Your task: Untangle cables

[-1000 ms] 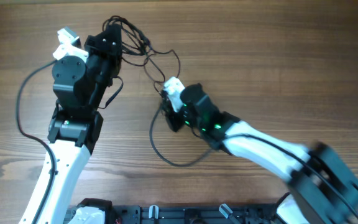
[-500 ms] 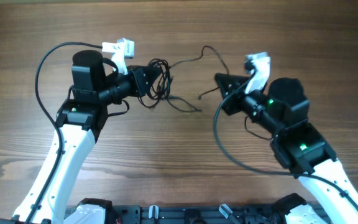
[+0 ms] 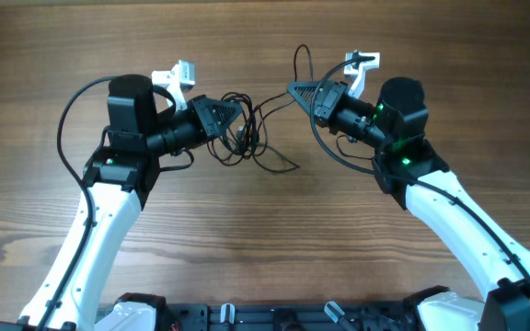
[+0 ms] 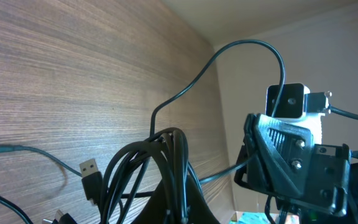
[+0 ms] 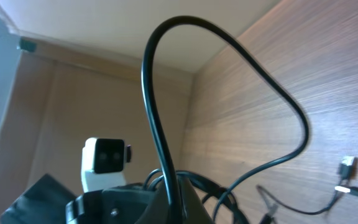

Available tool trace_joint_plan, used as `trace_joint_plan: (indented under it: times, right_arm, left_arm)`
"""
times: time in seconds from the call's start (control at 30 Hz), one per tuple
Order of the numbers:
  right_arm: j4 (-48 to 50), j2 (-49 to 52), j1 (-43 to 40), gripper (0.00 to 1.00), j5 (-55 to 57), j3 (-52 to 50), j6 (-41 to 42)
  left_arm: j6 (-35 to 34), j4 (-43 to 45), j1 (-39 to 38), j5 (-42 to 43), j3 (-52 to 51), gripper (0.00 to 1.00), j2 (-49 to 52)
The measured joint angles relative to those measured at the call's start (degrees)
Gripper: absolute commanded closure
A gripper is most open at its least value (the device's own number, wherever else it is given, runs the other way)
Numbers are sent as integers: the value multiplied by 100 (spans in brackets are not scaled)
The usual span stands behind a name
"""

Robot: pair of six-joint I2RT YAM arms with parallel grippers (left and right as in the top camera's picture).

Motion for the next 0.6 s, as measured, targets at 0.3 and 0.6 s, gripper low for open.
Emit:
trace_joint_plan:
  times: [0.3,0.6]
  right_arm:
    - [2,0,-654,96,-859,0,1344]
    - [7,0,-468,96,-610,0,2186]
  left_arm:
    - [216,-2,0,-214,0,96,0]
    - [-177,-68,0,-214,0,96,0]
